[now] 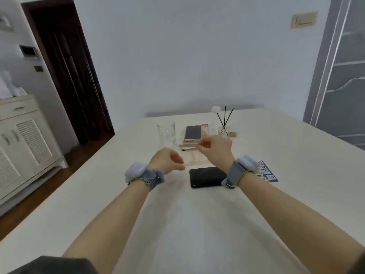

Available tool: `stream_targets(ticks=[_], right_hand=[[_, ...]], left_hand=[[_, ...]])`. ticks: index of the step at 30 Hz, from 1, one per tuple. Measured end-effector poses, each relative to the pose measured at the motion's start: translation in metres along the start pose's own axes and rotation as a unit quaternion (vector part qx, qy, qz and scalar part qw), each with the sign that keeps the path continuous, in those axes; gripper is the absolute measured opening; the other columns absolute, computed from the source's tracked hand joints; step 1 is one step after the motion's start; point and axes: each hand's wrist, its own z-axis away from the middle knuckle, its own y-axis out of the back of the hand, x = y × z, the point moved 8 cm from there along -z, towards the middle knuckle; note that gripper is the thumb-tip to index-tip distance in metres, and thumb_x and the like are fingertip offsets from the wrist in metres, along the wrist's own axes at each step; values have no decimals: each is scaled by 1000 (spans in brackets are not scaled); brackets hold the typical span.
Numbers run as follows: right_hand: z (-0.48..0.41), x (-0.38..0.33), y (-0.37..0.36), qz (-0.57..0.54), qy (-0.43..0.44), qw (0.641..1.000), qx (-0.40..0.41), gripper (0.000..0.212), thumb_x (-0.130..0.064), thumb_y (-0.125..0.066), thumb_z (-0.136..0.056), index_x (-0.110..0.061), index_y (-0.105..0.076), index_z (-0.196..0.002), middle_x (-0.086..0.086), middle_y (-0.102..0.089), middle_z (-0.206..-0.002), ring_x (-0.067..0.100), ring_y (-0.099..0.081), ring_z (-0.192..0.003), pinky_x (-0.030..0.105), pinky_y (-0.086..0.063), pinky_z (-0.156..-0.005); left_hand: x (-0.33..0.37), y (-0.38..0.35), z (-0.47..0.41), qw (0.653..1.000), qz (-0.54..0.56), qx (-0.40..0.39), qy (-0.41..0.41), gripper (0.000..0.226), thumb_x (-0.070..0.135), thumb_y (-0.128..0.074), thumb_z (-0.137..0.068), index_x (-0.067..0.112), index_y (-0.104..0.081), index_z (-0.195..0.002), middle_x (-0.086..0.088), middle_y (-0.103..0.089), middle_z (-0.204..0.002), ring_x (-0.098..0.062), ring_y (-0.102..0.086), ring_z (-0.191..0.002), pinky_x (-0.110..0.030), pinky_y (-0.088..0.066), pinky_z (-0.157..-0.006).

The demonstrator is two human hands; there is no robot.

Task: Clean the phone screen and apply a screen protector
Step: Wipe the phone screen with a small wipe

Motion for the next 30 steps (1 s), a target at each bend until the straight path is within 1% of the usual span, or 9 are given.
stream_targets(ticks=[3,7,11,14,19,22,26,28,30], right_hand=[[1,-1,-15,13,-4,1000,-14,13,-30,-56,-85,-26,-66,-79,-10,-58,-72,15,-57,-87,32,-20,-76],[4,2,-21,13,-8,1000,-16,13,-30,-56,-85,-27,-66,-78,-11,-57,-72,14,-54,-84,33,-21,-78],[7,3,-22,14,-3,1000,-17,14,-28,-56,-84,-25,-69,-79,-11,-56,-70,12,-49,-83,33,-22,-78],[11,3,-20,10,-1,1000,-26,14,-27,-56,-84,-25,-70,-80,-12,-56,-70,11,-47,-84,34,-23,-80],[17,2,-18,8,-5,999,-37,15,-26,-56,-85,-25,-70,-81,-12,-58,-71,11,-48,-84,36,-25,-83],[21,1,-17,9,-6,999,-49,16,-25,-55,-85,-25,-70,-81,-11,-61,-75,15,-55,-88,36,-25,-84],[25,2,-17,10,0,998,-55,13,-27,-57,-85,-27,-69,-85,-10,-64,-83,14,-55,-88,36,-24,-82],[27,1,-20,9,11,997,-73,16,-29,-60,-84,-31,-66,-99,-11,-63,-92,12,-52,-90,36,-24,-83],[30,0,-24,35,29,993,-110,36,-34,-63,-81,-35,-58,-116,-12,-59,-111,13,-48,-103,37,-24,-84]], left_hand=[[-15,-7,1,998,-53,-23,33,24,23,-82,-66,18,-70,-85,4,-67,-85,-11,-63,-82,-23,-50,-78],[-15,-8,2,998,-53,-8,35,24,17,-81,-63,17,-69,-83,2,-67,-82,-15,-63,-79,-22,-47,-71],[-11,-6,1,994,-104,8,33,22,10,-70,-69,20,-67,-88,-3,-67,-96,-20,-64,-91,-25,-50,-77],[-8,-8,2,990,-136,3,29,27,10,-63,-73,18,-62,-99,-5,-64,-106,-22,-60,-98,-29,-49,-84],[-7,-13,4,989,-143,-17,29,33,11,-59,-79,10,-48,-110,-12,-62,-109,-29,-60,-99,-39,-50,-89],[-5,-13,6,992,-123,-17,23,27,9,-56,-82,8,-43,-106,-14,-61,-108,-29,-59,-96,-37,-49,-87],[8,-9,5,998,-60,12,-10,21,8,-56,-84,12,-40,-96,-12,-62,-99,-22,-52,-84,-26,-40,-72],[18,-5,4,999,1,37,-32,19,9,-58,-85,14,-40,-91,-5,-60,-86,-20,-51,-79,-23,-38,-66],[30,-5,4,996,64,36,-52,23,6,-59,-84,18,-39,-85,3,-58,-77,-18,-51,-76,-20,-39,-63]])
